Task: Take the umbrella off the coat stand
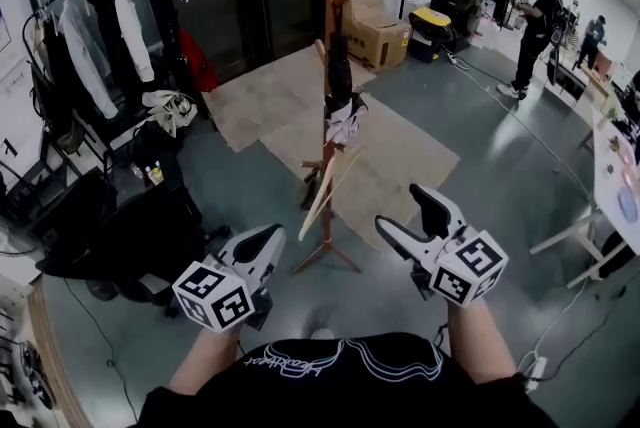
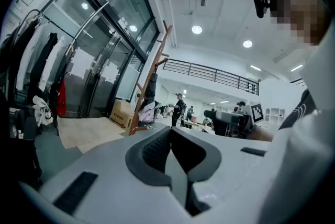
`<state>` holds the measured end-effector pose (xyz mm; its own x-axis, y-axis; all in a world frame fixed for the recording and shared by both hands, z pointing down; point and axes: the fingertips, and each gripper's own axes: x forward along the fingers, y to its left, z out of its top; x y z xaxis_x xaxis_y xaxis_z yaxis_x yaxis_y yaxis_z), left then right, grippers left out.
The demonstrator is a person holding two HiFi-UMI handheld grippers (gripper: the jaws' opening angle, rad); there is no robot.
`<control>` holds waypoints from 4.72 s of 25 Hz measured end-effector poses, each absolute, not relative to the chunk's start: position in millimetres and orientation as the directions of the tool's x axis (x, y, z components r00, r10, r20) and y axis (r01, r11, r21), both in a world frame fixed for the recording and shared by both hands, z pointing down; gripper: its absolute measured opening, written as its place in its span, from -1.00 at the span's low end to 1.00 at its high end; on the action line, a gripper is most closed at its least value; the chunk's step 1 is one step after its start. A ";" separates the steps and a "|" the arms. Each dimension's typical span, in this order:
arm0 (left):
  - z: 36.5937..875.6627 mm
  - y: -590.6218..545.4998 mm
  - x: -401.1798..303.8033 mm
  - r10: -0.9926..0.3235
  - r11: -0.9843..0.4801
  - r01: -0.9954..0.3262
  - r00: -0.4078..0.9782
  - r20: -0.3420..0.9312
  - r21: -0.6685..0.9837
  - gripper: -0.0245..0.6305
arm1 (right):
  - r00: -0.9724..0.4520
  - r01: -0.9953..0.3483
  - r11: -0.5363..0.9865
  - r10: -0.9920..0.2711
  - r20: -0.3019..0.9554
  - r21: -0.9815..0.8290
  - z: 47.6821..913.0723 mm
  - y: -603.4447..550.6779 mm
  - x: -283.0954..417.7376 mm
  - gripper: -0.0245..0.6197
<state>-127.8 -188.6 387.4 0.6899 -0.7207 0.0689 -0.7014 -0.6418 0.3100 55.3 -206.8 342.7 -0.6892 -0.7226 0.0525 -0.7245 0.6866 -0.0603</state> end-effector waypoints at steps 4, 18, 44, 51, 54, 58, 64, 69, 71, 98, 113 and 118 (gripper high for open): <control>393.7 -236.9 -138.1 -0.708 -0.654 -0.690 0.703 0.072 0.311 -0.91 | -0.669 -0.743 0.668 -0.741 0.058 -0.048 345.2 -254.2 41.0 0.18; 403.6 -300.1 -162.3 -0.710 -0.645 -0.697 0.698 0.090 0.314 -0.91 | -0.628 -0.772 0.633 -0.773 0.090 0.049 346.4 -367.8 13.3 0.18; 399.0 -375.1 -224.2 -0.838 -0.484 -0.821 0.534 0.109 0.304 -0.91 | -0.655 -0.749 0.662 -0.746 0.123 0.026 353.2 -496.0 -17.0 0.04; 402.2 -376.1 -224.5 -0.842 -0.477 -0.826 0.528 0.116 0.300 -0.91 | -0.664 -0.741 0.671 -0.737 0.128 0.015 359.1 -496.9 -17.7 -0.16; 402.6 -376.2 -226.9 -0.845 -0.472 -0.829 0.522 0.114 0.300 -0.91 | -0.663 -0.743 0.669 -0.738 0.125 0.013 359.1 -497.5 -16.9 -0.19; 402.1 -374.1 -230.1 -0.850 -0.465 -0.833 0.515 0.111 0.300 -0.91 | -0.664 -0.743 0.670 -0.738 0.119 0.004 358.4 -496.8 -16.5 -0.21; 402.4 -370.1 -231.9 -0.854 -0.461 -0.835 0.509 0.104 0.302 -0.91 | -0.658 -0.748 0.663 -0.743 0.119 0.001 357.5 -495.5 -14.4 -0.23; 398.9 -369.5 -233.2 -0.858 -0.459 -0.836 0.505 0.096 0.300 -0.91 | -0.654 -0.753 0.658 -0.748 0.112 -0.004 352.0 -494.1 -11.4 -0.23; 396.2 -368.2 -232.5 -0.858 -0.459 -0.836 0.505 0.093 0.300 -0.91 | -0.654 -0.753 0.658 -0.749 0.107 0.001 346.6 -491.4 -10.0 -0.23; 376.4 -344.8 -222.7 -0.840 -0.510 -0.811 0.541 0.038 0.286 -0.91 | -0.603 -0.796 0.597 -0.797 -0.040 0.094 263.6 -444.1 15.0 -0.23; 396.6 -307.1 -200.0 -0.818 -0.523 -0.790 0.571 0.075 0.319 -0.91 | -0.615 -0.789 0.614 -0.787 -0.046 0.034 284.0 -393.9 20.8 -0.23; 385.3 -291.4 -174.5 -0.804 -0.544 -0.775 0.591 0.063 0.322 -0.91 | -0.654 -0.756 0.655 -0.756 -0.036 -0.003 296.0 -367.4 28.9 -0.23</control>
<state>-174.5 -291.4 385.3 0.5906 -0.8045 0.0628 -0.7750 -0.5438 0.3220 28.9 -367.4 296.0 -0.6540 -0.7556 -0.0360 -0.7560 0.6545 -0.0026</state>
